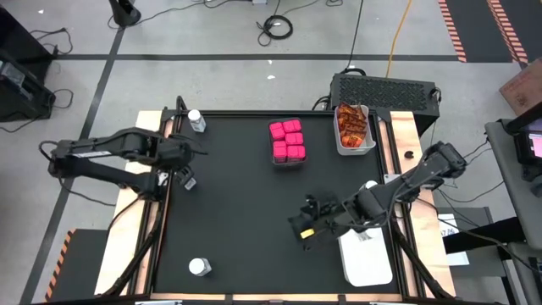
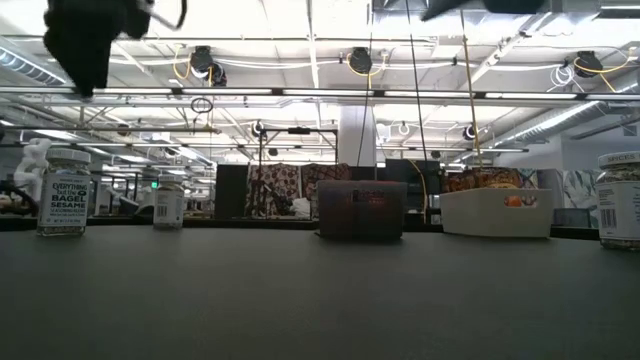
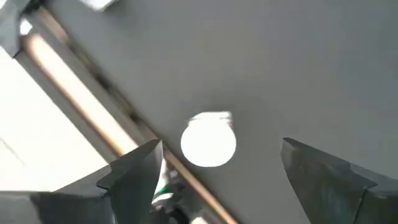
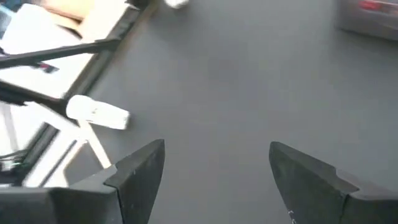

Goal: Sort spices by type
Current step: Put the white seasoning bottle into the bottom white bin

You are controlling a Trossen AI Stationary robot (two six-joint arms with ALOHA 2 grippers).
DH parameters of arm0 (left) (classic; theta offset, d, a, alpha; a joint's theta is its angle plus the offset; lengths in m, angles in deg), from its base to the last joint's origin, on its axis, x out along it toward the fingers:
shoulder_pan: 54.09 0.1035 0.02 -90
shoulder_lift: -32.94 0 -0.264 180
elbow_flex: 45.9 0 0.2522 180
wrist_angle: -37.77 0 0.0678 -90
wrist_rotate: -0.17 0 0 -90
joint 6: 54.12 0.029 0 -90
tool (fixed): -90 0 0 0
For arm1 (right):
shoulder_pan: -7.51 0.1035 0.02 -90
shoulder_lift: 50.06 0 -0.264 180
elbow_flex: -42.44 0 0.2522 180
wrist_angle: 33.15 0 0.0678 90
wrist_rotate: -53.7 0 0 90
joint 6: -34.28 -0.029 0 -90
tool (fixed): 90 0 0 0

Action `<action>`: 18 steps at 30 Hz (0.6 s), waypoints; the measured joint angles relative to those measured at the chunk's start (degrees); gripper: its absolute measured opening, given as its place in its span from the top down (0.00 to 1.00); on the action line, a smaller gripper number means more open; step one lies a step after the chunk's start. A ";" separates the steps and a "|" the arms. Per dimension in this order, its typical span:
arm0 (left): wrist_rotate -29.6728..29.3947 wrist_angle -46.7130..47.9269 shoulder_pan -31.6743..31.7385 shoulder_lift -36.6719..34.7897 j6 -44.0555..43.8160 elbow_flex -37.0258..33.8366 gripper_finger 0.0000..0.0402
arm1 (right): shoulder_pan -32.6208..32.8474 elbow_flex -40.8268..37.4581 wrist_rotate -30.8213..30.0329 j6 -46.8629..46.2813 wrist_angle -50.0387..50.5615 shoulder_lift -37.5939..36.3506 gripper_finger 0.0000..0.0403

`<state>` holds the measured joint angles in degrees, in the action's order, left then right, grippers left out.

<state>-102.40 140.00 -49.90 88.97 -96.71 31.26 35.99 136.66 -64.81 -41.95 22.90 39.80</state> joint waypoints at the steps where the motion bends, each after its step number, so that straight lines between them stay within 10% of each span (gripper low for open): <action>1: 0.16 -0.05 2.37 0.03 1.43 -1.80 0.18 | -0.13 0.00 0.17 1.60 -1.64 0.12 0.30; 18: 10.87 -14.75 14.20 0.09 13.14 -18.66 0.18 | -0.40 0.00 1.84 5.78 -3.15 1.84 0.30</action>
<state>-91.53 125.25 -35.70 89.06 -83.57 12.59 35.59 136.66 -62.98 -36.17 19.74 41.64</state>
